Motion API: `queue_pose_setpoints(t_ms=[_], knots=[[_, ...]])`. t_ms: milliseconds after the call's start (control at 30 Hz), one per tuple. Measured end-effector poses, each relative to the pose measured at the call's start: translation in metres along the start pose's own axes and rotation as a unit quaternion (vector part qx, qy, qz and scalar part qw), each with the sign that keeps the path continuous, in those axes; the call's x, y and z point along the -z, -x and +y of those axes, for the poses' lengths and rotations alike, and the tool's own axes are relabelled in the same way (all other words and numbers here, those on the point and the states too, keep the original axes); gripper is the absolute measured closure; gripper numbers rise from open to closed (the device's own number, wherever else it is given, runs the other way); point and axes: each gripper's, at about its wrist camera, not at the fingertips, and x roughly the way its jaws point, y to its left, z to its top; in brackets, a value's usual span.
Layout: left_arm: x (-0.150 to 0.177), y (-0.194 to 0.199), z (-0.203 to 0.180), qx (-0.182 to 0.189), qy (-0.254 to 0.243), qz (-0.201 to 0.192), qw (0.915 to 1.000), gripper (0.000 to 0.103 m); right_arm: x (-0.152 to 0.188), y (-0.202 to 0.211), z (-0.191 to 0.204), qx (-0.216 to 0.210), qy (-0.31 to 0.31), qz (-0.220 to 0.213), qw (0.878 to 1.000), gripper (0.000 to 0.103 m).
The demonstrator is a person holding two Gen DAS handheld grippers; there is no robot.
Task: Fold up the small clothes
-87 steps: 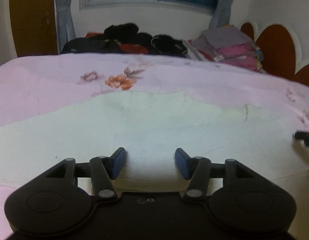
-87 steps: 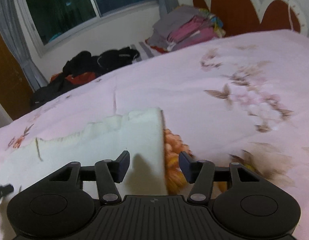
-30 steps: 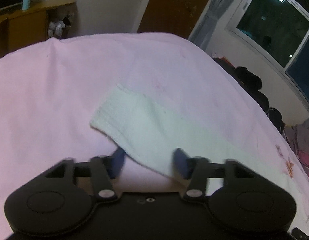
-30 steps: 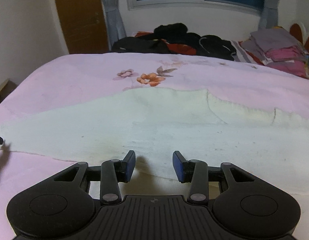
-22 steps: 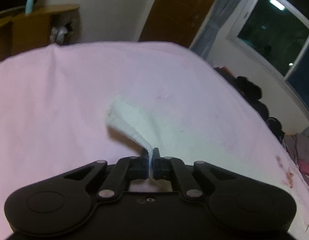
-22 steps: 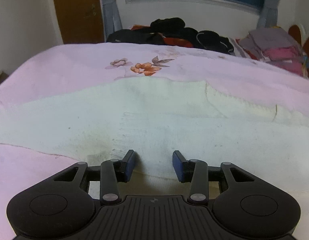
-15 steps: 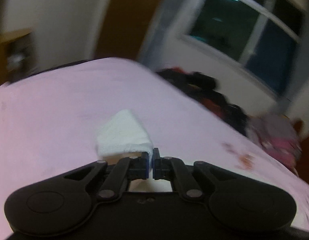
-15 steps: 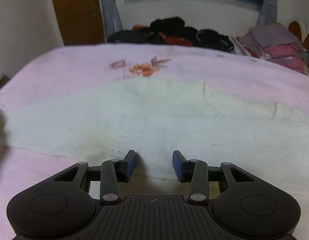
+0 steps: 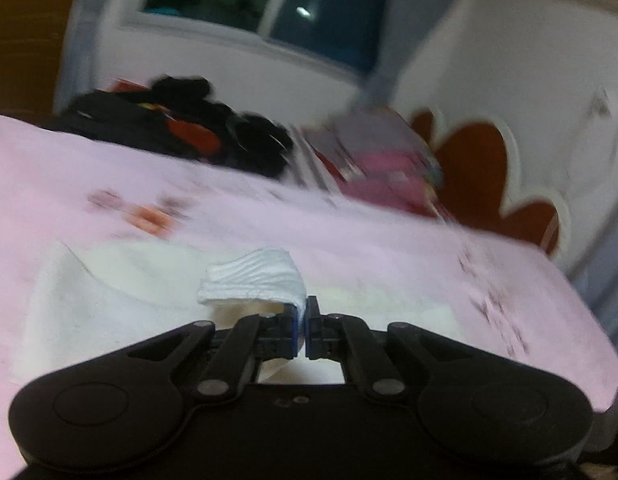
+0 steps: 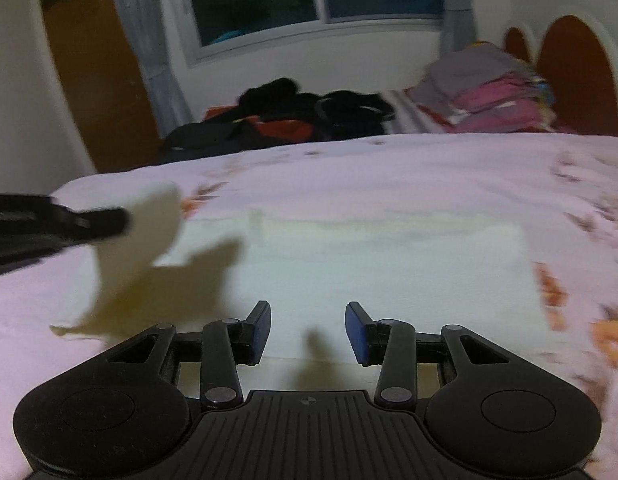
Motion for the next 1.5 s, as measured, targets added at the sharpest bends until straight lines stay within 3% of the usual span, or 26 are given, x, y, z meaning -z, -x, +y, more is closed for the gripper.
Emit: queue_pose_setpoints(t_ms=[133,200,233,267,300,333,367,433,567,700,800,833,900,1033,1267,1367,1433,1500], knots=[[0.038,-0.031,-0.024,0.008,-0.037,0.048,0.9981,0.097,0.006,0.014,-0.037,0.021,-0.026,0.004,0.999,0.062],[0.045,-0.041,-0.024,0.002,-0.052,0.075,0.9958,0.079,0.007,0.017,-0.047,0.02,-0.036,0.008,0.999,0.061],[0.047,-0.042,-0.024,0.001,-0.055,0.081,0.9952,0.076,0.009,0.021,-0.053,0.017,-0.041,0.01,0.999,0.061],[0.049,-0.04,-0.023,0.001,-0.059,0.084,0.9948,0.067,0.009,0.021,-0.055,0.013,-0.046,0.011,0.999,0.061],[0.05,-0.035,-0.021,-0.002,-0.064,0.083,0.9945,0.049,0.009,0.022,-0.056,0.008,-0.049,0.011,0.999,0.058],[0.05,-0.031,-0.02,-0.008,-0.068,0.078,0.9946,0.045,0.008,0.022,-0.055,0.003,-0.05,0.011,0.999,0.051],[0.051,-0.02,-0.016,-0.022,-0.07,0.064,0.9953,0.04,0.008,0.022,-0.053,-0.002,-0.051,0.008,0.999,0.037],[0.049,-0.002,-0.001,-0.041,-0.07,0.05,0.9954,0.033,0.008,0.019,-0.044,-0.015,-0.045,0.002,0.999,0.031],[0.055,0.021,0.035,-0.108,-0.065,0.046,0.991,0.033,0.007,0.0,-0.026,-0.038,-0.033,0.019,0.999,0.031],[0.065,0.032,0.068,-0.169,-0.058,0.052,0.9826,0.034,0.01,-0.02,-0.018,0.005,-0.04,0.037,0.999,0.032],[0.067,0.032,0.084,-0.196,-0.048,0.054,0.978,0.034,0.01,-0.03,-0.015,0.001,-0.043,0.05,0.998,0.033],[0.068,0.031,0.088,-0.201,-0.044,0.055,0.977,0.034,0.01,-0.032,-0.011,-0.001,-0.036,0.052,0.998,0.04],[0.068,0.029,0.094,-0.208,-0.038,0.055,0.9759,0.033,0.01,-0.036,-0.003,0.0,-0.015,0.061,0.998,0.076],[0.066,0.026,0.097,-0.217,-0.044,0.045,0.9741,0.032,0.01,-0.04,0.002,-0.013,-0.005,0.063,0.998,0.093],[0.063,0.019,0.104,-0.227,-0.03,0.036,0.9728,0.032,-0.024,-0.004,-0.005,-0.004,0.017,-0.025,1.0,0.094],[0.061,0.017,0.107,-0.229,-0.028,0.032,0.9724,0.032,-0.039,0.004,-0.023,0.017,0.03,-0.038,0.999,0.094],[0.059,0.015,0.107,-0.23,-0.03,0.028,0.9723,0.039,-0.039,-0.001,-0.039,0.033,0.03,-0.025,0.999,0.094],[0.059,0.015,0.108,-0.224,-0.034,0.022,0.9738,0.055,-0.033,-0.008,-0.057,0.052,0.021,-0.008,0.998,0.094]])
